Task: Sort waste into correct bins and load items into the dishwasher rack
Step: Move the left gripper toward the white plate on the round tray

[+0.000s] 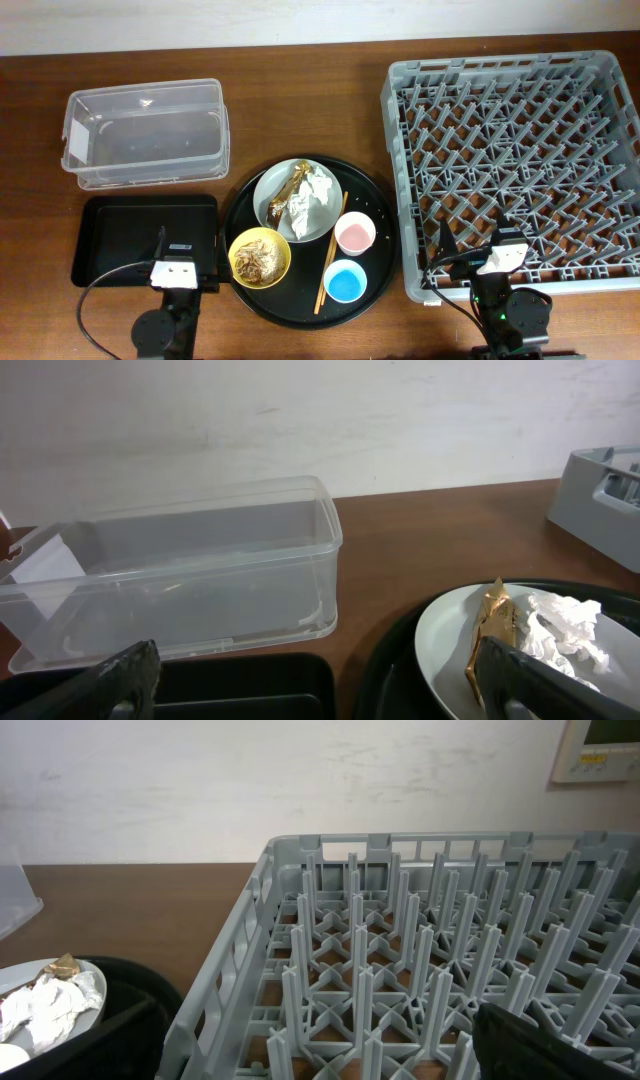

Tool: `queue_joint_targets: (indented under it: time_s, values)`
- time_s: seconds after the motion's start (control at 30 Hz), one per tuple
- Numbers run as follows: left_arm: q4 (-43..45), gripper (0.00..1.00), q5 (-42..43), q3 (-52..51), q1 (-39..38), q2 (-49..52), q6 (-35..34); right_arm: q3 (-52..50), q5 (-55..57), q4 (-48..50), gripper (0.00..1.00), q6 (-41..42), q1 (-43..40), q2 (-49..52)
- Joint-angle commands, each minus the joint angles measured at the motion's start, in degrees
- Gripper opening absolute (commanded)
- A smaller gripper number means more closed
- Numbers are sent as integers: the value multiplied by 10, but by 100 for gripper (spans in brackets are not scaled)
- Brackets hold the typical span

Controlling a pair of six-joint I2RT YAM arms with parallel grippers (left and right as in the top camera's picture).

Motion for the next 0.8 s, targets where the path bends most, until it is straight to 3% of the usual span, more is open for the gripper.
queue_joint_targets:
  time_s: [0.0, 0.77]
  values:
    - [-1, 99, -4, -3, -2, -3, 9, -4, 7, -2, 99, -2, 3, -2]
    - [3, 99, 20, -3, -2, -3, 9, -4, 5, -2, 99, -2, 3, -2]
